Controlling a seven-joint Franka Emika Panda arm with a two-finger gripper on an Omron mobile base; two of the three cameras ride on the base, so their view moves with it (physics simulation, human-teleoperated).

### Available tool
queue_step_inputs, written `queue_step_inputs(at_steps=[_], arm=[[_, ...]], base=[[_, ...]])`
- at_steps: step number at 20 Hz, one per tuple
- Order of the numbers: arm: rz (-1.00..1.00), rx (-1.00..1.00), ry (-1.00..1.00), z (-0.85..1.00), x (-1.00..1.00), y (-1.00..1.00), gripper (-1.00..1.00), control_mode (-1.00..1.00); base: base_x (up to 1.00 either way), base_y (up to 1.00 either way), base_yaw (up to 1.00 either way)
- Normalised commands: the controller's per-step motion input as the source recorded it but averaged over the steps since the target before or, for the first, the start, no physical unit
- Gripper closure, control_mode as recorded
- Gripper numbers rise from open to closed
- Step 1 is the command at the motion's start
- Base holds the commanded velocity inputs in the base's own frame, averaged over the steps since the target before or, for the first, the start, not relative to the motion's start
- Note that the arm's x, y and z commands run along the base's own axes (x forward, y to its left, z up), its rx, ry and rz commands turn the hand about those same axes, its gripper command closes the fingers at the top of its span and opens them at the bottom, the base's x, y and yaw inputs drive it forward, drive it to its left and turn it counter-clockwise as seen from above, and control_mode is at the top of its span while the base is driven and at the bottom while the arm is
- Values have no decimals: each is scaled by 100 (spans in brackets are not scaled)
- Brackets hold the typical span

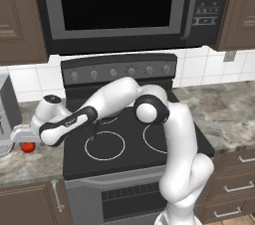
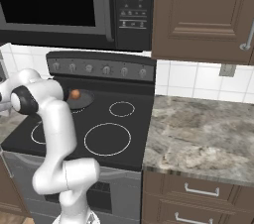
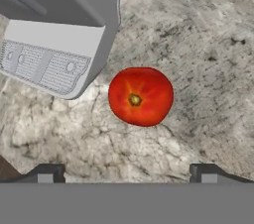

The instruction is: Put the tomato and onion in the pan. Then turn on the rear left burner and set the heat to medium.

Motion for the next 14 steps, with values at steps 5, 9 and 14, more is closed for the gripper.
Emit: queue_step_inputs(at_steps=[5,9,14], arm=[[0,0,0,-20,21,0,-100,-100],[0,0,0,-17,19,1,-100,-100],[0,-1,0,-17,20,4,-100,-100]], base=[[0,0,0],[0,0,0],[0,0,0]])
